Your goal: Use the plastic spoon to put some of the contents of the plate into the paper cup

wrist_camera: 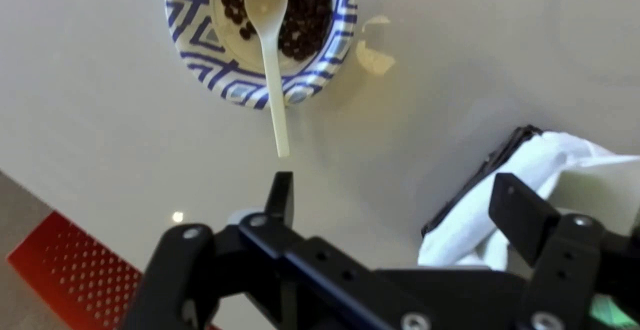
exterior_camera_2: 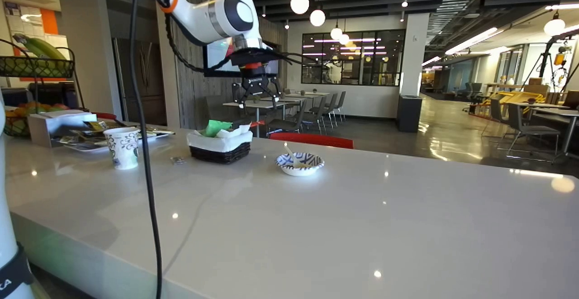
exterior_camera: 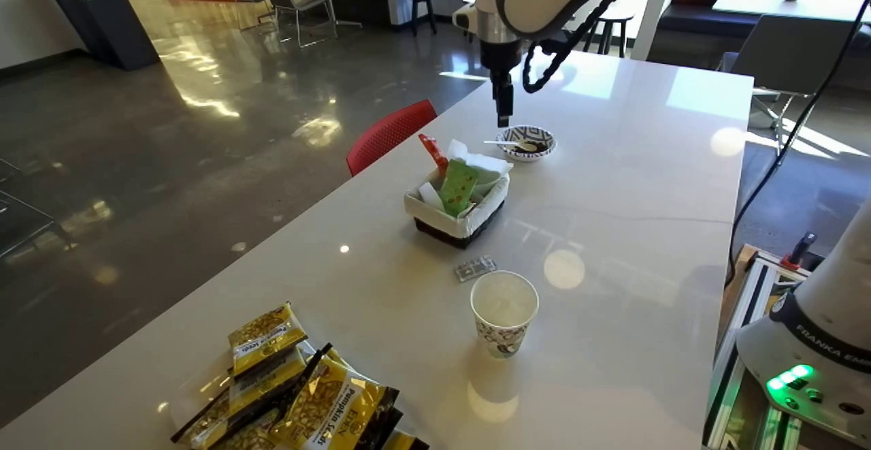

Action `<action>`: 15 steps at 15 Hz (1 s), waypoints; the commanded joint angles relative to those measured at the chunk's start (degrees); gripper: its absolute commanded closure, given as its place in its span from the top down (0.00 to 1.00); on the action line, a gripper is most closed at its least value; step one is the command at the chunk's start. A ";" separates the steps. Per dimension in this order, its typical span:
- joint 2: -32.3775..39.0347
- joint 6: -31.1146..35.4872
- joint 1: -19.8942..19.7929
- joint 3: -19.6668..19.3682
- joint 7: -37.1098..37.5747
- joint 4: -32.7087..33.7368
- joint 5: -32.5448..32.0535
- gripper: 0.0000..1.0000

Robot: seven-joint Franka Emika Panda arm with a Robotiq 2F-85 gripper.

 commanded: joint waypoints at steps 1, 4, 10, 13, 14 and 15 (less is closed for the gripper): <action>1.59 -1.13 -1.48 0.57 0.03 0.89 -0.08 1.00; 3.72 -1.71 -2.19 0.34 -0.10 2.56 -0.12 1.00; 6.20 -2.16 -3.26 -0.62 -0.56 4.19 -3.23 1.00; 8.42 -1.25 -4.86 -1.22 -2.02 4.50 -3.41 1.00; 9.28 -0.52 -5.26 -1.45 -2.11 4.53 -4.06 1.00; 10.06 -0.07 -5.59 -1.58 -2.15 4.70 -4.58 1.00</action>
